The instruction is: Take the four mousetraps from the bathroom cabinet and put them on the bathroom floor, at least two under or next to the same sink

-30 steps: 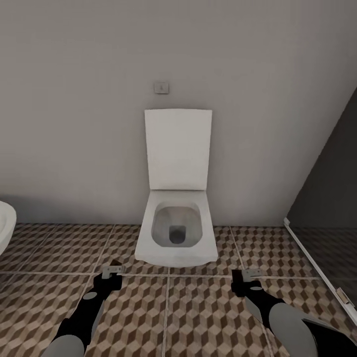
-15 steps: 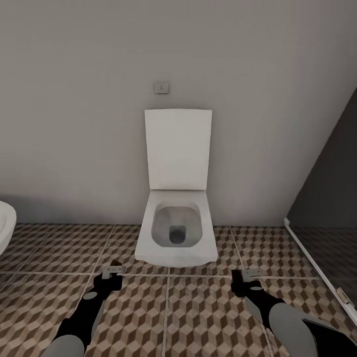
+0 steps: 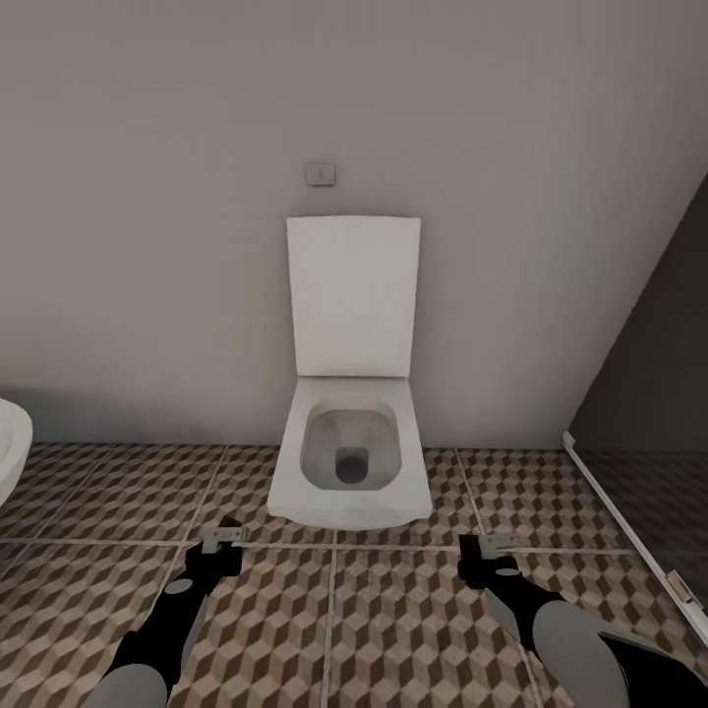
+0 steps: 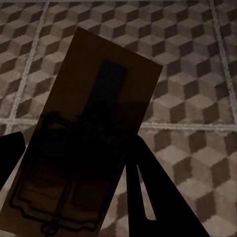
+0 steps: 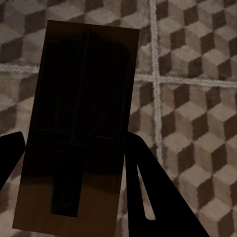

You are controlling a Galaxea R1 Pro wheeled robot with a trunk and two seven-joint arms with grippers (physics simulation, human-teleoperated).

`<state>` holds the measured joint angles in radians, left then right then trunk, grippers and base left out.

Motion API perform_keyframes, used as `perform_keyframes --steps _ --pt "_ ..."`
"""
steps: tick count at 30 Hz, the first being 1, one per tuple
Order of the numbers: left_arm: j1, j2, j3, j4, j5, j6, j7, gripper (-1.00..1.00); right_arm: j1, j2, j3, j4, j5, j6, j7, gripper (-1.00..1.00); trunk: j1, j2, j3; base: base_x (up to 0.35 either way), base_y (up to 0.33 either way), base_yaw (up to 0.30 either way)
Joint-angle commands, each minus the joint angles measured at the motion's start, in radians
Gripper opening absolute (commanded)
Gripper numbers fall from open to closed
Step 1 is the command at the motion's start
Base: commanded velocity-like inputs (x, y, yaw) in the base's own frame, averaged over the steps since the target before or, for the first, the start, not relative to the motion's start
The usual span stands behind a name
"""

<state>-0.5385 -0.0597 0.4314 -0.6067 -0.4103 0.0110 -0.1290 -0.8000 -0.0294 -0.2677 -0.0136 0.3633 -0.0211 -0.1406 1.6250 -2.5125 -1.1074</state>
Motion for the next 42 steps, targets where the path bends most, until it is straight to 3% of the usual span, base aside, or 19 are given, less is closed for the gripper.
perform_keyframes --steps 1,27,33,35,39,42 --pt "-0.001 -0.002 0.009 -0.002 -0.008 0.001 -0.014 -1.00 -0.001 0.000 -0.008 0.001 0.008 -0.001 -0.004 -1.00 0.000 0.000 -0.001 0.000 0.000 0.000" --pt "-0.001 -0.002 0.013 0.000 -0.008 0.002 -0.009 -1.00 -0.001 0.002 -0.013 -0.026 0.012 -0.013 -0.007 -1.00 0.000 0.000 -0.001 0.000 0.000 0.000" --pt "-0.001 -0.003 0.019 -0.011 0.004 -0.014 0.077 -1.00 -0.001 0.003 -0.018 -0.067 0.001 -0.019 -0.013 -1.00 0.000 0.000 -0.001 0.000 0.000 0.000" --pt "-0.001 -0.004 0.016 -0.089 0.004 -0.006 0.086 -1.00 -0.001 0.004 -0.016 -0.076 0.003 -0.011 -0.019 -1.00 0.000 0.000 -0.001 0.000 0.000 0.000" --pt "-0.005 -0.003 -0.006 -0.150 0.000 0.058 0.019 -1.00 -0.001 0.004 -0.015 -0.148 0.000 0.057 -0.027 -1.00 0.000 0.000 -0.001 0.000 0.000 0.000" --pt "-0.012 0.005 -0.016 -0.147 0.005 0.134 -0.086 -1.00 -0.004 0.004 -0.016 -0.205 -0.002 0.115 -0.028 -1.00 0.000 0.000 -0.001 0.000 0.000 0.000"
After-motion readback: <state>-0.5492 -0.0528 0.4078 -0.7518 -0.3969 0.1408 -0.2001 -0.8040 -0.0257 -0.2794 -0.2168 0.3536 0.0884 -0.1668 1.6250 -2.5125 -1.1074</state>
